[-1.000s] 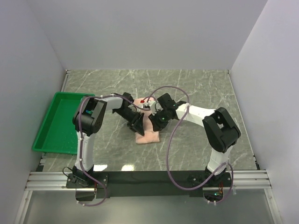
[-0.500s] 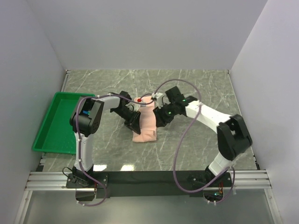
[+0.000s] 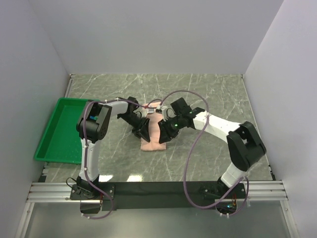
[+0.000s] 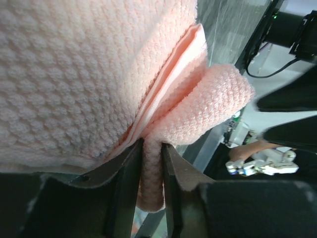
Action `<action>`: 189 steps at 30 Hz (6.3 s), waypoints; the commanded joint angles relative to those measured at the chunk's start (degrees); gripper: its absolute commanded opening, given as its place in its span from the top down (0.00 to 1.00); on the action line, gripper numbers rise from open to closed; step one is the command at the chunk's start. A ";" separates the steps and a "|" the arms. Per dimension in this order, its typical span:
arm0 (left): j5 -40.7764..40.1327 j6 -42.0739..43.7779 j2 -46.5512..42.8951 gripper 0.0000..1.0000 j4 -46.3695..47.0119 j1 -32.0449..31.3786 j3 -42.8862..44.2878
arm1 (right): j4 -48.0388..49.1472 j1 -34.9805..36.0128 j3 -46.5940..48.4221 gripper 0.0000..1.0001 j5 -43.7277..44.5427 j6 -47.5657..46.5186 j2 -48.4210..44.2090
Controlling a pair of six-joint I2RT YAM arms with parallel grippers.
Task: Roll the towels
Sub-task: Roll the towel
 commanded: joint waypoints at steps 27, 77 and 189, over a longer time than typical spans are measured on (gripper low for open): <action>-2.93 7.05 -27.52 0.44 18.21 12.12 -17.09 | 2.73 -3.25 3.71 0.71 2.97 12.54 17.89; -12.80 28.32 -24.49 0.99 11.57 -21.12 -24.15 | -6.93 -17.40 11.03 0.40 -5.57 1.40 3.77; -43.54 41.15 -53.57 0.52 31.42 -22.69 -51.73 | -28.73 7.56 38.09 1.00 -21.21 -4.78 48.91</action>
